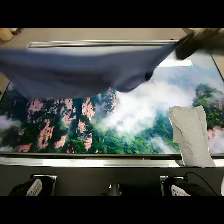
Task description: Fold the shirts.
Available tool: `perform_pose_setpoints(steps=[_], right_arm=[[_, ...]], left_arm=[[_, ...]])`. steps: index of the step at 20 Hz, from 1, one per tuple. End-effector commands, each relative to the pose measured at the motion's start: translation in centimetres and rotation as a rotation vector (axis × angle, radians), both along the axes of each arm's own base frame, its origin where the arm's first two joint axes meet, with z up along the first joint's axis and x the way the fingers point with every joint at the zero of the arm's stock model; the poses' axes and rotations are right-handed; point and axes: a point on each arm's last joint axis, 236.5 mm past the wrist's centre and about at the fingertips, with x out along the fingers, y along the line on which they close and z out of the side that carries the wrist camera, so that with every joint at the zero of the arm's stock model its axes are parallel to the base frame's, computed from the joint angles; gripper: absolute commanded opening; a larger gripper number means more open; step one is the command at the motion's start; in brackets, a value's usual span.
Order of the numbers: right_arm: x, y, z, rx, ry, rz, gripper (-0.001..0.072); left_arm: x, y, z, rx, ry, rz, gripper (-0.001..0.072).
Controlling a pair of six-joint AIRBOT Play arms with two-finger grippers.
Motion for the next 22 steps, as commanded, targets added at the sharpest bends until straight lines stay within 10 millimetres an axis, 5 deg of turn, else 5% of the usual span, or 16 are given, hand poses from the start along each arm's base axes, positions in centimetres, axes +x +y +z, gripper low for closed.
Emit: perform_pose_setpoints(steps=[1, 3, 5, 9, 11, 14, 16, 19, 22], right_arm=[[-13.7, -3.7, 18.5, -0.015, -0.505, -0.165, 0.0015], [-18.1, -3.7, 20.5, -0.013, -0.566, -0.165, 0.0015], [-19.7, -4.0, 20.6, -0.029, -0.566, -0.177, 0.0015], [-18.9, -4.2, 18.3, -0.029, -0.468, -0.182, 0.0015], [-17.0, -4.3, 15.4, -0.036, -0.351, -0.187, 0.0015], [-11.6, -4.4, 7.8, -0.076, -0.08, -0.178, 0.0015], [-7.4, -4.1, -0.1, -0.071, 0.178, -0.166, 0.0015], [-1.8, -3.3, -13.3, -0.089, 0.538, -0.149, 0.0015], [3.8, -0.7, -23.6, -0.054, 0.689, -0.151, 0.0015]], left_arm=[[-13.2, -2.2, 17.4, 0.109, -0.472, 0.122, 0.0028], [-16.1, -3.8, 18.1, 0.074, -0.505, 0.103, 0.0028], [-16.8, -4.3, 17.9, 0.081, -0.497, 0.096, 0.0028], [-14.8, -3.6, 16.2, 0.083, -0.417, 0.096, 0.0028], [-12.0, -2.8, 13.0, 0.081, -0.278, 0.082, 0.0029], [-6.4, -1.1, 5.5, 0.057, 0.01, 0.038, 0.0029], [-1.8, 0.4, -0.4, 0.037, 0.163, 0.004, 0.0029], [4.6, 1.3, -12.9, -0.028, 0.449, -0.074, 0.0029], [8.9, 1.3, -24.4, -0.104, 0.682, -0.126, 0.0029]])
